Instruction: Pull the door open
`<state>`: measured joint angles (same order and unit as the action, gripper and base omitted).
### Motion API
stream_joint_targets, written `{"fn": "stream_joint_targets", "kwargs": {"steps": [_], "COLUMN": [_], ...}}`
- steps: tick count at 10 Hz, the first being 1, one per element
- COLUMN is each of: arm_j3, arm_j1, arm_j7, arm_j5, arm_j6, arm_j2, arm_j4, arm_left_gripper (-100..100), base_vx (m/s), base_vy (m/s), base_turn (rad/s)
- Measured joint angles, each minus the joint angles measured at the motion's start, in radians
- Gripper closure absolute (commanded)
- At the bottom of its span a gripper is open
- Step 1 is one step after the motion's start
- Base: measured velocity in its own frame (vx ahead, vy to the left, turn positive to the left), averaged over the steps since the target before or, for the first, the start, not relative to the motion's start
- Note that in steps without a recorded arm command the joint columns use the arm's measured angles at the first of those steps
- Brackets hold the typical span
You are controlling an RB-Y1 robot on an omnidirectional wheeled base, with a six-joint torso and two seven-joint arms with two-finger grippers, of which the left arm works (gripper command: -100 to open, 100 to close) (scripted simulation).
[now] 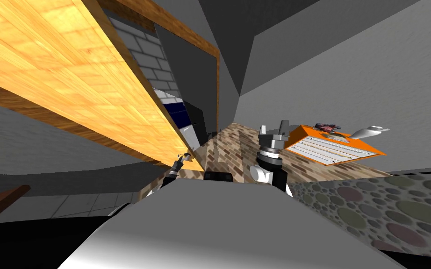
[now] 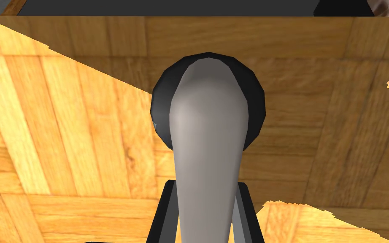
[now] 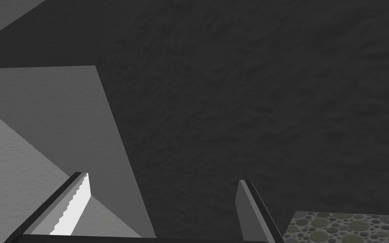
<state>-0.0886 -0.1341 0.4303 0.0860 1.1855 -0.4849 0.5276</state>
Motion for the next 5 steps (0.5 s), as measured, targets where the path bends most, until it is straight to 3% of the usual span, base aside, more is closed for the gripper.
{"fn": "stream_joint_targets", "kwargs": {"steps": [1,3,4,5], "arm_j3": [0.003,0.012,0.016,0.014], "arm_j1": [0.015,-0.007,-0.003,0.009], "arm_j7": [-0.002,-0.009,-0.014,-0.014], "arm_j5": [-0.006,-0.010,-0.012,-0.015], "arm_j6": [-0.011,-0.059,-0.070,-0.065], "arm_j2": [0.006,0.011,0.016,0.018], "arm_j4": [-0.006,0.067,0.074,0.056], "arm_left_gripper": [100,100,100,100], "base_vx": [-0.136,-0.146,-0.056,-0.159], "base_vy": [0.054,0.052,0.007,0.059], "base_turn": [-0.098,-0.105,0.009,-0.174]}}
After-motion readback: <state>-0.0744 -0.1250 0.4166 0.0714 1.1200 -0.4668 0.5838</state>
